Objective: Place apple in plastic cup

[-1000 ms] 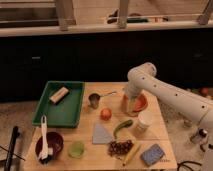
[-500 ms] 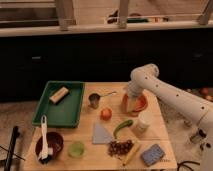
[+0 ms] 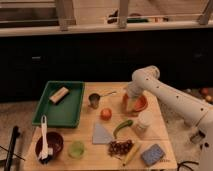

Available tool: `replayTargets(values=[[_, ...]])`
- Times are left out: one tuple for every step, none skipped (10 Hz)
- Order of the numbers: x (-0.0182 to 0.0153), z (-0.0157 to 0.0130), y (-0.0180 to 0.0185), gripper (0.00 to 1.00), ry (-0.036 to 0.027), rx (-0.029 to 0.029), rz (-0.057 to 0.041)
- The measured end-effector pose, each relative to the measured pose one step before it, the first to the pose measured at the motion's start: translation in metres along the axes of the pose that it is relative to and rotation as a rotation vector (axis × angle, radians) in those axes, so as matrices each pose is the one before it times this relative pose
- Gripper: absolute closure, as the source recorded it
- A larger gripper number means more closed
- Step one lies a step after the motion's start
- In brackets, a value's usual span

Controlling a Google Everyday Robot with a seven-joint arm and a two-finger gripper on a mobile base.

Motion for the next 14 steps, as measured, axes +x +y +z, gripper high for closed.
replayTargets(values=[[0.00293,0.0024,-0.00035,0.2,-0.00521,0.00685,0.00898],[0.00109,0.00088,0.00098,0.2,-0.0033,-0.00479,-0.00524],[-0.00386,0.00007,0.00205,0.2,-0.0035,-0.01376,-0.03419],[-0.00811,0.00205,0.00411,0.2,-0.00403,-0.0226,-0.07167],[-0.01637,0.00417,0.00362,0.2,-0.00484,-0.02694,-0.09578],[-0.01456,0.00437,0.00325,0.2,-0.00301,-0.02584,-0.09449],[-0.01139,0.00334,0.00052,0.2,-0.00289,-0.01569,-0.07838],[-0.01339,0.00505,0.0041,0.2,-0.00435,-0.02959,-0.11855],[-0.00533,0.00197,0.00067,0.2,-0.00056,-0.00776,-0.04845],[-0.00565,0.00236,-0.00026,0.2,-0.00191,-0.0104,-0.04169],[-0.0065,0.0032,-0.00034,0.2,-0.00243,-0.01402,-0.04884],[-0.00301,0.00143,-0.00107,0.2,-0.00002,-0.00384,-0.02529],[-0.00305,0.00229,0.00299,0.2,-0.00017,-0.01545,-0.03155],[-0.00423,0.00204,-0.00114,0.2,-0.00086,-0.00612,-0.02823]])
